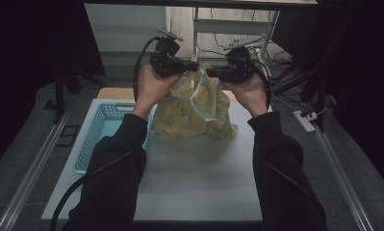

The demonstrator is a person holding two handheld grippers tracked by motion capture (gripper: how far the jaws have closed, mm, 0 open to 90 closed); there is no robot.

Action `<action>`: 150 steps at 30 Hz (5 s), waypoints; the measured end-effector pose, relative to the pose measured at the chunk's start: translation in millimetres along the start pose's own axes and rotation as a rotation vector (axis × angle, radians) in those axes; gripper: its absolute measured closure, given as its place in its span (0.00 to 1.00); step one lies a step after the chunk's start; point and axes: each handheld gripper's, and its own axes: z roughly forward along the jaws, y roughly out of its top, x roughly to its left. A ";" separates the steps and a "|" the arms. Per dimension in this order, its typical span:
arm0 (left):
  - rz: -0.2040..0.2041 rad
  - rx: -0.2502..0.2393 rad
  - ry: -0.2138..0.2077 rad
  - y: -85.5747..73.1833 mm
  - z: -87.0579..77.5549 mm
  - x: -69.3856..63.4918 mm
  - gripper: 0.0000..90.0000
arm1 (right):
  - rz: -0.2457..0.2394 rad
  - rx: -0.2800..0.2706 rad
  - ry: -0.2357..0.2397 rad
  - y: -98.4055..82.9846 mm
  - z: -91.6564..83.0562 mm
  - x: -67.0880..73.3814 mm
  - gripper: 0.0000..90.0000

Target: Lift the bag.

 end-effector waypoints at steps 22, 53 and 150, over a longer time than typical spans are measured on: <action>0.029 -0.011 -0.035 -23.2 7.6 11.1 0.44 | 0.095 0.011 0.016 -25.2 14.3 -12.0 0.57; 0.000 0.035 -0.050 -99.1 -4.2 16.0 0.00 | 0.120 -0.018 0.046 -62.5 8.4 9.6 0.12; -0.181 0.037 0.187 -375.0 -126.6 -64.6 0.00 | 0.263 0.101 -0.101 -322.1 -88.3 89.8 0.00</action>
